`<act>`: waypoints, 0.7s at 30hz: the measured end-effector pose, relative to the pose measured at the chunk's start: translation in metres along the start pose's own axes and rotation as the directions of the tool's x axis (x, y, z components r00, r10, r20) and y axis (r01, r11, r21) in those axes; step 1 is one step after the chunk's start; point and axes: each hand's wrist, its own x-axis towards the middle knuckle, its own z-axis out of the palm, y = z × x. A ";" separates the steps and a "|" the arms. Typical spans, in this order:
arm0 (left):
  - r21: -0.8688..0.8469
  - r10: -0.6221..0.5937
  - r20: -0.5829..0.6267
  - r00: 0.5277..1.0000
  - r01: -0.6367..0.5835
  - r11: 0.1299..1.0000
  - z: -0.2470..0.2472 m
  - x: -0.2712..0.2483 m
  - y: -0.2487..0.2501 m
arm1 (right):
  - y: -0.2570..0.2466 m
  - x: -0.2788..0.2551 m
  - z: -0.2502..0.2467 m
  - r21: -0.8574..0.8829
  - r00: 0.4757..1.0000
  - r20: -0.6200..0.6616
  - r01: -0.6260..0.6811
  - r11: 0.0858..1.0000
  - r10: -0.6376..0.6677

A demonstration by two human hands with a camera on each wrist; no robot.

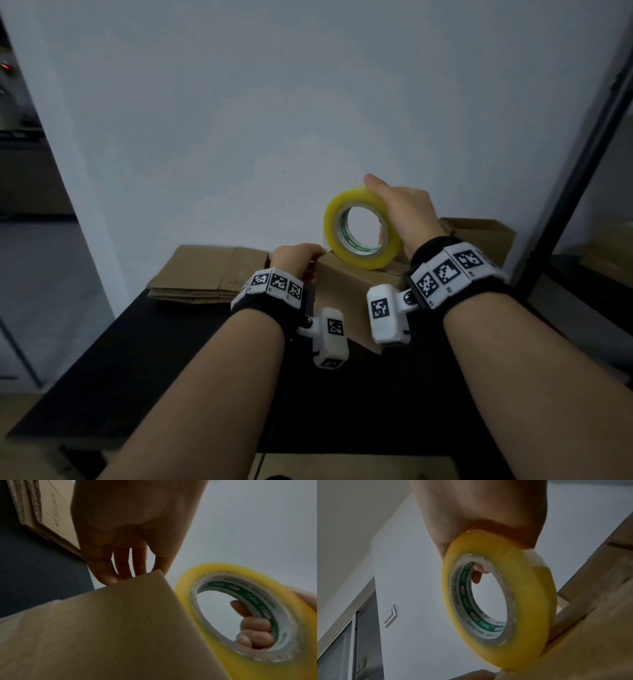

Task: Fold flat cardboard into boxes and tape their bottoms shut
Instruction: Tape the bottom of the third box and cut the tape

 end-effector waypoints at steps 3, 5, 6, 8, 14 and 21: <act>0.013 -0.021 0.013 1.000 0.021 1.000 0.001 0.000 0.000 | -0.002 0.001 0.003 -0.005 1.000 0.005 -0.011 1.000 0.011; -0.002 -0.023 0.012 1.000 0.023 1.000 0.002 0.001 -0.001 | -0.002 0.001 0.005 -0.010 1.000 0.009 -0.012 1.000 0.012; -0.013 -0.026 0.011 1.000 0.026 1.000 0.002 0.001 -0.002 | -0.002 0.001 0.005 -0.013 1.000 0.012 -0.012 1.000 0.012; -0.018 -0.038 0.014 0.999 0.038 0.999 0.001 0.002 -0.004 | -0.003 0.002 0.006 -0.021 1.000 0.017 -0.012 1.000 0.012; 0.015 -0.034 -0.001 0.999 0.034 0.999 0.003 0.005 -0.007 | -0.004 0.000 0.008 -0.026 1.000 0.017 -0.008 1.000 0.009; 0.111 -0.054 0.029 0.998 0.051 0.992 0.005 0.007 -0.005 | -0.003 0.000 0.008 -0.043 1.000 0.011 -0.001 0.999 0.001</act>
